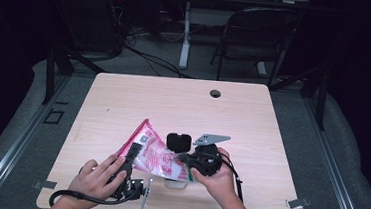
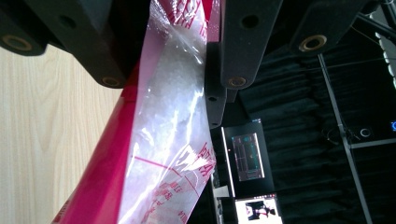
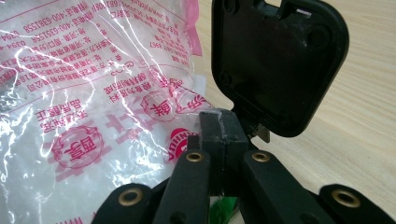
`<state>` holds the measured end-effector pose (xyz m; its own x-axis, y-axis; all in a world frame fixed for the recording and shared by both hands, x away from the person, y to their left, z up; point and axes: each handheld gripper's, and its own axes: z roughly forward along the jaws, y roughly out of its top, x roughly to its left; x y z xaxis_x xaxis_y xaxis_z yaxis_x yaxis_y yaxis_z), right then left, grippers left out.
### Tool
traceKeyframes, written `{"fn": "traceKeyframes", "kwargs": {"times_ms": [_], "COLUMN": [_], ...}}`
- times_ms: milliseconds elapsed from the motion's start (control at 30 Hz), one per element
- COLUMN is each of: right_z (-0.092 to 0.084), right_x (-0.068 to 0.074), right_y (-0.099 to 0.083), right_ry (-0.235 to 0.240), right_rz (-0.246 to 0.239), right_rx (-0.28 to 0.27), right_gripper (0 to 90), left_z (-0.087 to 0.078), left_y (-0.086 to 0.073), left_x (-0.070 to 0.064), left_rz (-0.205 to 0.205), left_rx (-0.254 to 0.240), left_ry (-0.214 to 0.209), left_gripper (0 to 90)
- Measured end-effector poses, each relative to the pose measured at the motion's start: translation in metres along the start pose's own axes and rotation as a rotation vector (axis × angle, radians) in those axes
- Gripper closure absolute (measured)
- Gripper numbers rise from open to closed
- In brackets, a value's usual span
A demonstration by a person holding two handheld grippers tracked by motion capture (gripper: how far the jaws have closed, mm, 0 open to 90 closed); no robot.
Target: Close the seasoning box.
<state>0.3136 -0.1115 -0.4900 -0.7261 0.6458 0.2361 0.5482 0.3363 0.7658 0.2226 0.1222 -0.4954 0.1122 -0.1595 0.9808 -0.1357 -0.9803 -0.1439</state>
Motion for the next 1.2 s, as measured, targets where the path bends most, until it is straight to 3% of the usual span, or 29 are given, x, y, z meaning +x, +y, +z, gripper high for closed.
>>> {"fn": "traceKeyframes", "kwargs": {"times_ms": [433, 467, 500, 533, 567, 600, 1200], "right_z": [0.0, 0.0001, 0.0006, 0.0006, 0.0006, 0.0003, 0.0017], "right_x": [0.0, 0.0, 0.0002, 0.0002, 0.0002, 0.0, -0.0013], "right_y": [-0.0001, -0.0002, -0.0004, -0.0004, -0.0004, -0.0002, -0.0013], "right_ry": [-0.001, -0.003, -0.003, -0.003, -0.003, -0.006, -0.006], "right_rz": [0.0, 0.002, 0.005, 0.006, 0.006, 0.001, 0.007], "right_rx": [0.001, 0.0, -0.006, -0.004, -0.004, 0.003, 0.006], "right_gripper": [90.0, 90.0, 90.0, 90.0, 90.0, 90.0, 90.0], "left_z": [0.0002, 0.0003, 0.0002, 0.0004, 0.0004, 0.0001, 0.0005], "left_y": [0.0018, 0.0013, 0.0015, 0.0026, 0.0026, 0.0025, 0.004], "left_x": [0.0035, 0.002, 0.0023, 0.0051, 0.0051, 0.0042, 0.0049], "left_rz": [0.003, -0.021, -0.018, 0.021, 0.021, 0.006, -0.005], "left_rx": [-0.006, 0.0, -0.001, -0.014, -0.014, -0.008, -0.013], "left_ry": [0.007, -0.006, -0.005, 0.017, 0.017, 0.013, 0.005], "left_gripper": [73.1, 73.1, 73.2, 73.2, 73.3, 73.3, 73.6]}}
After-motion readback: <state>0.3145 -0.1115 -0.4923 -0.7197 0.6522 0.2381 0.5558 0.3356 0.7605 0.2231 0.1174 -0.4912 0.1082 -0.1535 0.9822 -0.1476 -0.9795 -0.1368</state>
